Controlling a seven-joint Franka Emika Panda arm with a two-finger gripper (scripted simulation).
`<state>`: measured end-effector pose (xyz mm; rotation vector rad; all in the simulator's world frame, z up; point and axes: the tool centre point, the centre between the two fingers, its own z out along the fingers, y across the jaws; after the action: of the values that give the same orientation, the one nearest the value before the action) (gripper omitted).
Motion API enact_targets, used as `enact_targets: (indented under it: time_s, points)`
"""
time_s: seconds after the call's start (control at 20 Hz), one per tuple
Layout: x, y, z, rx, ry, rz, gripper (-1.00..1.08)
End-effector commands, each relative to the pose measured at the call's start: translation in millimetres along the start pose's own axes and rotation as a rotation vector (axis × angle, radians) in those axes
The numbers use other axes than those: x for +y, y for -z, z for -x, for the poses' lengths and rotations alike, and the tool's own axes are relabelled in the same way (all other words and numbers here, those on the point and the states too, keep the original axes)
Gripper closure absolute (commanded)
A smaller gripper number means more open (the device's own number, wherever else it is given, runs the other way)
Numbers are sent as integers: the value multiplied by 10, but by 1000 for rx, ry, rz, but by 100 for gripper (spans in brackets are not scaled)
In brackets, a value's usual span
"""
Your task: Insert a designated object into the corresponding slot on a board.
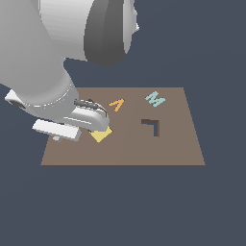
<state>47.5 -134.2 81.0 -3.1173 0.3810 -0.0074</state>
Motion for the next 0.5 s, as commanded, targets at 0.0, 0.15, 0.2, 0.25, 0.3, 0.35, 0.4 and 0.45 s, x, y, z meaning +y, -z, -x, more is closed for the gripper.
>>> enact_targets:
  time_s: [0.0,0.15,0.2,0.25,0.3,0.35,0.4,0.45]
  points:
    - [145,-114,-69,-1,-24,1,-92]
    - [272,-210,-121,-3,-45,1,-92]
    - [305,-235,-134,-3,-50,2,-92]
    - [332,-255,-145,-3,-54,2,-92]
    - [354,-271,-154,-4,-58,2,-92]
    - [371,-284,-161,-4,-61,2,-92]
    - [383,-293,-166,-4,-63,2,-92]
    - [390,-298,-169,-4,-64,2,-92]
